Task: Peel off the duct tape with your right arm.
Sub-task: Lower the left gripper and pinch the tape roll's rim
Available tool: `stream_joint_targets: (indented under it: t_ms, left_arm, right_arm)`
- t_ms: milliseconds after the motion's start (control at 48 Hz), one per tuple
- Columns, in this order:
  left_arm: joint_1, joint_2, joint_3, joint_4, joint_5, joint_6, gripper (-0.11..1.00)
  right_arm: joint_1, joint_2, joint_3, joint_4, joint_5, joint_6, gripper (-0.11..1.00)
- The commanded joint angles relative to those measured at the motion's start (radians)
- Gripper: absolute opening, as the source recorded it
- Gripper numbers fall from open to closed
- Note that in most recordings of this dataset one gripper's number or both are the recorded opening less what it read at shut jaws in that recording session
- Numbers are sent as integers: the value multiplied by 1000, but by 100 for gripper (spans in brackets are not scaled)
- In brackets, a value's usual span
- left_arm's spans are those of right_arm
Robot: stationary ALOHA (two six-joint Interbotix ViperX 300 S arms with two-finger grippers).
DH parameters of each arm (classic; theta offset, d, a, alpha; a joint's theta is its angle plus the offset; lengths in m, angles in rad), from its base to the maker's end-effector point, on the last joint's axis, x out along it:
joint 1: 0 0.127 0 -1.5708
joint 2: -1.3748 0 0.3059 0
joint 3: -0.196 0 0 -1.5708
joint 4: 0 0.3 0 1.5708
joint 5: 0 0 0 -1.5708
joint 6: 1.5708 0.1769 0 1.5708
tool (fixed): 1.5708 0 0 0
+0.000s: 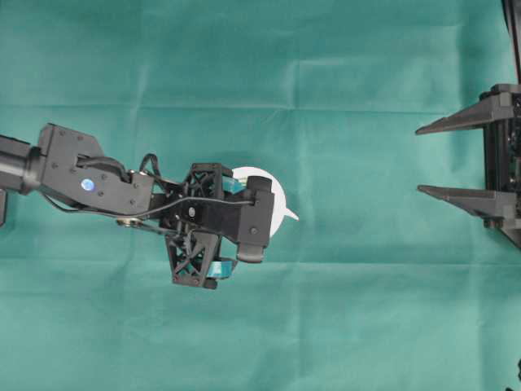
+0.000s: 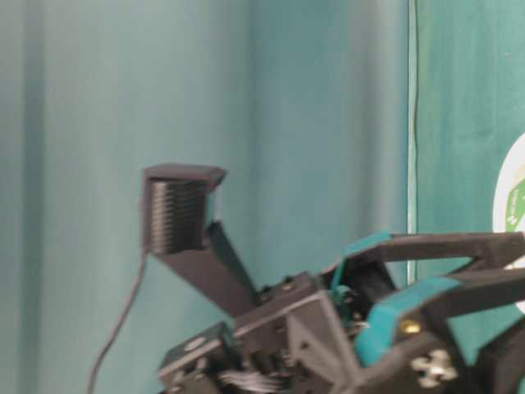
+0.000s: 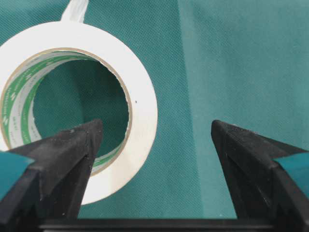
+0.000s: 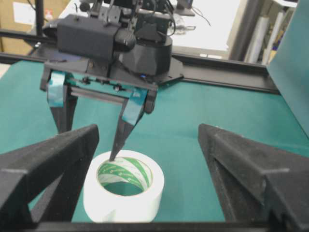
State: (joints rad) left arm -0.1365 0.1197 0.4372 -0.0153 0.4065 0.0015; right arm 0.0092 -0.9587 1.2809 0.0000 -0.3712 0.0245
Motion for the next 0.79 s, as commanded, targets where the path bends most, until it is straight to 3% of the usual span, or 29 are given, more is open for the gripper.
stream_joint_targets:
  t_ms: [0,770]
  left_arm:
    - [3,2,-12,2,-11,2,93]
    - [15,104,5,3,-81,0,93]
  right_arm:
    - [2,8,-11,0,-12,2,76]
    - [2,8,-3,0,-12,0,76]
